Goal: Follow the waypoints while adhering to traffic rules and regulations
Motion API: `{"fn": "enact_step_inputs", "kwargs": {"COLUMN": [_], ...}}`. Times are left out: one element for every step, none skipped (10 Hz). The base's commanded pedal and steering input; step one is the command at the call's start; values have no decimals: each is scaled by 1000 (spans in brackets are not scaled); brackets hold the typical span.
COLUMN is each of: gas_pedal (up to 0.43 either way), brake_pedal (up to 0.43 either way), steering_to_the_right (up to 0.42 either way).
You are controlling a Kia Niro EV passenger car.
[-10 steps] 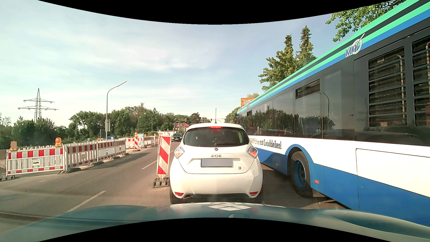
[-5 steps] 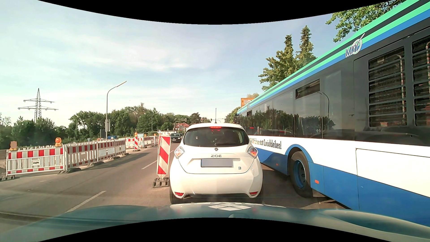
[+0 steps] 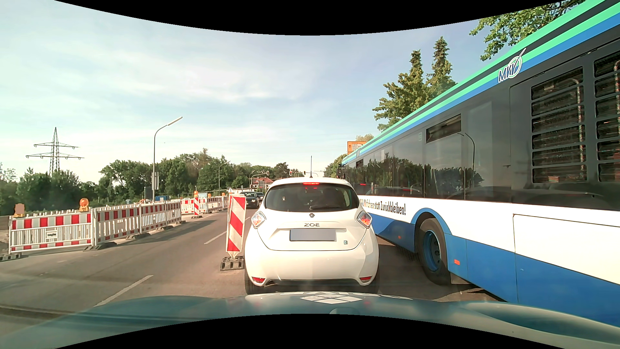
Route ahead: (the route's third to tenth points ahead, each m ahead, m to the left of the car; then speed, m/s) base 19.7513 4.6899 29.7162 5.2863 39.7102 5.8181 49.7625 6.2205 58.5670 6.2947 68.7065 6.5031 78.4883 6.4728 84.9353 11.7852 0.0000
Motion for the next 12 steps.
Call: {"fn": "enact_step_inputs", "kwargs": {"gas_pedal": [0, 0, 0, 0, 0, 0, 0, 0, 0, 0, 0, 0], "brake_pedal": [262, 262, 262, 262, 262, 268, 268, 262, 262, 268, 262, 262], "steering_to_the_right": [-15, -15, -15, -15, -15, -15, -15, -15, -15, -15, -15, -15]}}
